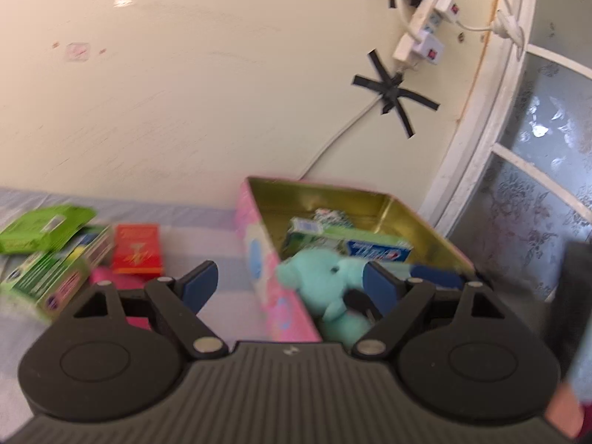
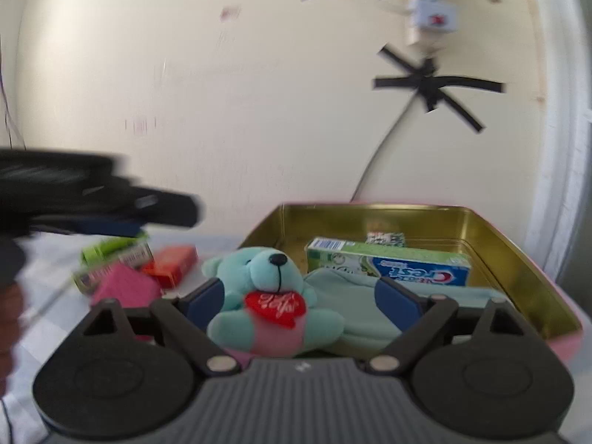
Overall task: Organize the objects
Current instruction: 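Carry the teddy bear into the pink tin and open the right gripper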
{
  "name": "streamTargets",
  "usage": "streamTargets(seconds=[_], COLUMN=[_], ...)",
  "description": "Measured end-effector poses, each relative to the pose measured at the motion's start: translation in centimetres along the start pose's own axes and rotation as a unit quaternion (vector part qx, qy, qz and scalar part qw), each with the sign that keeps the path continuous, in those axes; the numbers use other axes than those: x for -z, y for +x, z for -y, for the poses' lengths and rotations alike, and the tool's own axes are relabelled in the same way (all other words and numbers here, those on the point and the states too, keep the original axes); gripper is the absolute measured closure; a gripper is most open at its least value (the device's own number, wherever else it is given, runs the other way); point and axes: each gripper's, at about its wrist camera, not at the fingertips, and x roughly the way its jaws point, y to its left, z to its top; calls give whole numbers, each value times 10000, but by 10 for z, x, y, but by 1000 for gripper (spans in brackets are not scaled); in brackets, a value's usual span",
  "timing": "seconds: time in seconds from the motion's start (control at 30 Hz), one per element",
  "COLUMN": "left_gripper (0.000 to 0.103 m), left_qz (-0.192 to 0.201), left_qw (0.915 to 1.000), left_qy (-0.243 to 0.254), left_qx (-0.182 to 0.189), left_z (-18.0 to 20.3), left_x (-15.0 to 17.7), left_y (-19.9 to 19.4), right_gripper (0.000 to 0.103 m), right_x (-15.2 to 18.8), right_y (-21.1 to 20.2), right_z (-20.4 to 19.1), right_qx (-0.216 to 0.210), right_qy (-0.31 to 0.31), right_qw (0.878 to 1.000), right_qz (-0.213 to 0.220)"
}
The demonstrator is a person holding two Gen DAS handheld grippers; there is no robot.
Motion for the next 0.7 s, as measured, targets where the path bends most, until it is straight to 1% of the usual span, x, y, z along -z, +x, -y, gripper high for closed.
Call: streamTargets(seconds=[0.07, 0.1, 0.13, 0.2, 0.23, 0.33, 0.47, 0.53, 0.7], left_gripper=[16, 16, 16, 16, 16, 16, 16, 16, 16], left_qz=[-54, -75, -96, -137, -148, -148, -182, -161, -146], left_qw=[10000, 9999, 9998, 9995, 9993, 9988, 9986, 9981, 9971], left_qy=[-30, -33, -14, 67, 115, 228, 327, 439, 594], left_qx=[-77, -117, -161, -273, -331, -397, -366, -406, -452], left_z=[-3, -4, -4, -3, -1, 3, 12, 18, 29], left_x=[6, 9, 11, 16, 18, 24, 33, 38, 50], left_y=[-5, -7, -9, -13, -14, -18, -24, -27, -36], right_gripper=[11, 9, 8, 10, 10, 10, 10, 10, 10], right_x=[-10, -13, -15, -16, -14, -5, 10, 15, 23], right_y=[24, 33, 39, 45, 44, 25, -7, -23, -48], right_z=[-5, -8, -10, -12, -11, -6, -8, -6, 0], right_qx=[141, 260, 403, 692, 722, 391, 471, 435, 524], right_qy=[-249, -348, -394, -406, -312, 220, 282, 380, 457], right_qw=[9989, 9981, 9973, 9957, 9960, 9986, 9985, 9983, 9976], right_qz=[-359, -429, -464, -465, -435, -277, -26, -11, -28])
